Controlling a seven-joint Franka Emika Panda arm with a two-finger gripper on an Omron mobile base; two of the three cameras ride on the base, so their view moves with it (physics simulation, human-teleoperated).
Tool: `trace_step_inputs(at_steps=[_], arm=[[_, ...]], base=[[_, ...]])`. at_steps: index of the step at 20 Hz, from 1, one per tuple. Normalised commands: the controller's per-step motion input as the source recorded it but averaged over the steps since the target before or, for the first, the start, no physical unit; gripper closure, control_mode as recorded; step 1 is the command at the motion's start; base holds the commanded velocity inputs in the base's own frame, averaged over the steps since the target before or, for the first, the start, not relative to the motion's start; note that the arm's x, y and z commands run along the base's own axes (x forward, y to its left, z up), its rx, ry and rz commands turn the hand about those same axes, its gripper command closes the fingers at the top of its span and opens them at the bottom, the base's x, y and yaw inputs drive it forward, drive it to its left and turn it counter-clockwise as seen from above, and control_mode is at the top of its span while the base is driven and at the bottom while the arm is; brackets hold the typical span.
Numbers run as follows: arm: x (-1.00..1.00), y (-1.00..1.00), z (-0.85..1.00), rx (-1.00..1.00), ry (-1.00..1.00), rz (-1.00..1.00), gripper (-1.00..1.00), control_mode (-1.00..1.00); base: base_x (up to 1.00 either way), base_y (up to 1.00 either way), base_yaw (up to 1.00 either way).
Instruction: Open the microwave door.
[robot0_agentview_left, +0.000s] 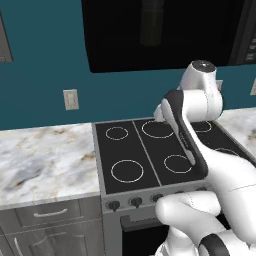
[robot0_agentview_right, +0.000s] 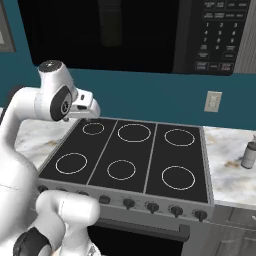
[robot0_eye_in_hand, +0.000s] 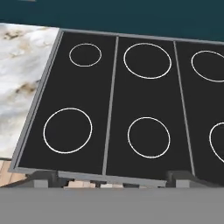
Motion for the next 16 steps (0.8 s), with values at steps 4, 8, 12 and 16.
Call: trace_step_inputs(at_steps=[4, 8, 12, 16], arm=[[-0.93, -0.2, 0.13, 0.0, -0.48, 0.0, -1.0, -1.0], [-0.79, -0.51, 0.32, 0.0, -0.63, 0.0, -1.0, -1.0], [-0.49, -0.73, 0.56, 0.0, -0.68, 0.0, -1.0, -1.0], [-0.11, -0.95, 0.81, 0.0, -0.54, 0.0, -1.0, -1.0]], base=[[0.0, 0.0, 0.0], [0.0, 0.0, 0.0], [0.0, 0.0, 0.0], [0.0, 0.0, 0.0]])
